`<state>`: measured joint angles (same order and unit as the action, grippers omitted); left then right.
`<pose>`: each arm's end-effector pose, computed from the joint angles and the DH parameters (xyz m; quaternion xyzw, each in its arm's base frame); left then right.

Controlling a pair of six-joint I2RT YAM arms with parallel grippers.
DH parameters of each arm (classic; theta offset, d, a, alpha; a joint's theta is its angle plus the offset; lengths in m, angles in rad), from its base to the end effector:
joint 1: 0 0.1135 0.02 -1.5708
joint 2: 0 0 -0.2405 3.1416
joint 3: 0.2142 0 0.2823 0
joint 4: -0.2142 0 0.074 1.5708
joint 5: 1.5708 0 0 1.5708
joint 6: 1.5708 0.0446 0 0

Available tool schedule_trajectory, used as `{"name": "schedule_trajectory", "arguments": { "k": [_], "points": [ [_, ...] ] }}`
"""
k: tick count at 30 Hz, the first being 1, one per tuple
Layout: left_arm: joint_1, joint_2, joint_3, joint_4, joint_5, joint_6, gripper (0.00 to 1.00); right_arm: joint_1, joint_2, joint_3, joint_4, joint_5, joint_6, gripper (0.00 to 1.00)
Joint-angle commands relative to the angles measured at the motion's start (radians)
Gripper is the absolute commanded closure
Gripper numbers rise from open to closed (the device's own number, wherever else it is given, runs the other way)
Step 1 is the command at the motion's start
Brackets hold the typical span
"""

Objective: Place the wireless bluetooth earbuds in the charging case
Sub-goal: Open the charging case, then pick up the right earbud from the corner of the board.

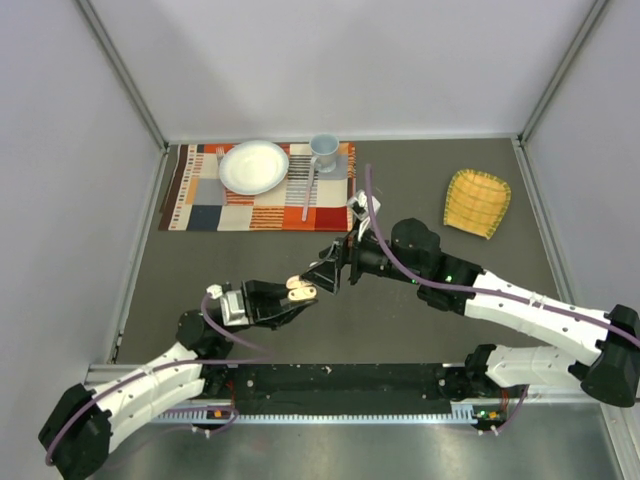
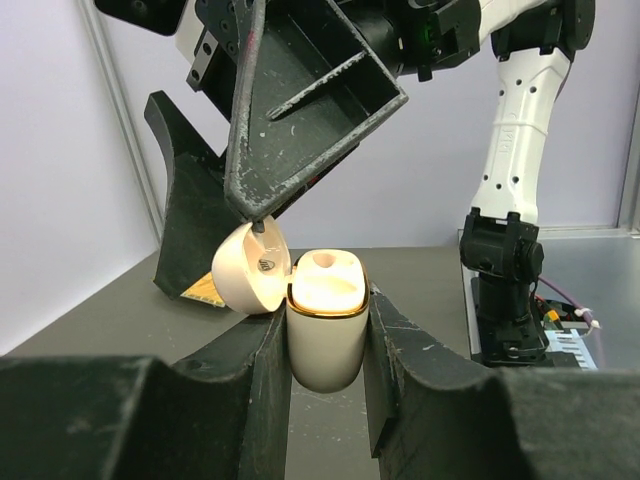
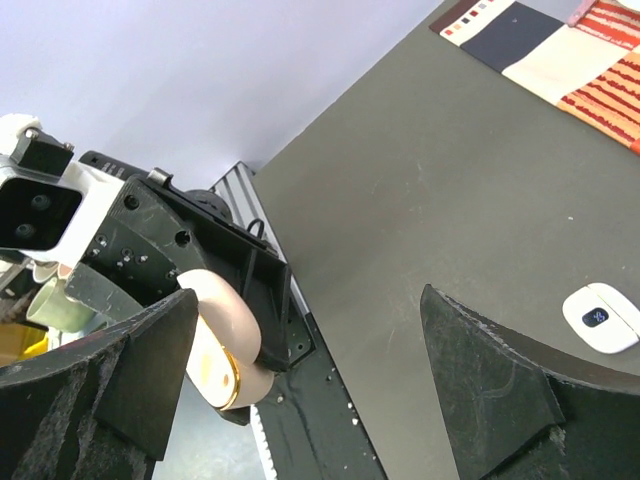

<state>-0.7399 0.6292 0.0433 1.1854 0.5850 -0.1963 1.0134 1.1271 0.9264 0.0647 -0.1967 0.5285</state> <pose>0.1166 -0.1398 0.2152 0.3656 0.3621 -0.5022 0.6950 0.1596 0.2725 0.3186 -0.2427 0.7124 0.5090 0.4177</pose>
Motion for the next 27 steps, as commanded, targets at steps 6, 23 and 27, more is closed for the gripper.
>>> {"name": "schedule_trajectory", "arguments": {
  "k": [6, 23, 27],
  "points": [
    [-0.009, -0.06, -0.074, -0.027, -0.068, 0.035, 1.0, -0.021, -0.067, 0.048, 0.09, 0.065, -0.019, 0.08],
    [-0.009, -0.112, -0.063, -0.089, -0.091, 0.04, 1.0, -0.298, -0.061, 0.068, -0.359, 0.398, 0.093, 0.01],
    [-0.009, -0.166, -0.062, -0.124, -0.103, 0.044, 1.0, -0.458, 0.016, 0.043, -0.446, 0.371, 0.143, 0.02]
  ]
}}
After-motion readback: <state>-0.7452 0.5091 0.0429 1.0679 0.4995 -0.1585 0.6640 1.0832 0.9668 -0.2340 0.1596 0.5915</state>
